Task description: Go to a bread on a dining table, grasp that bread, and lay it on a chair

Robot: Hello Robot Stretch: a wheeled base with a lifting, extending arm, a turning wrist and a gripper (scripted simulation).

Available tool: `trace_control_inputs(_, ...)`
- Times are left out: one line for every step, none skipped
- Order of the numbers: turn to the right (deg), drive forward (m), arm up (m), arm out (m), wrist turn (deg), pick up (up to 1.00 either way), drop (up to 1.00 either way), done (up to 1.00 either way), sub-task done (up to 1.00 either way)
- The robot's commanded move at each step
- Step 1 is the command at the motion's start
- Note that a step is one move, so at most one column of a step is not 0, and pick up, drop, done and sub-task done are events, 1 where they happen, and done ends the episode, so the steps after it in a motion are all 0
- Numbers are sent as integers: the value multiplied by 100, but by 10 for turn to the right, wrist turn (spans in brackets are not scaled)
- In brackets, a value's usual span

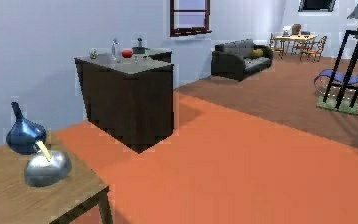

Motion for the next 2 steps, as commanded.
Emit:
trace_control_inputs(-450, 0, 0, 0, 0, 0, 0, 0, 0)
trace_control_inputs(-450, 0, 0, 0, 0, 0, 0, 0, 0)
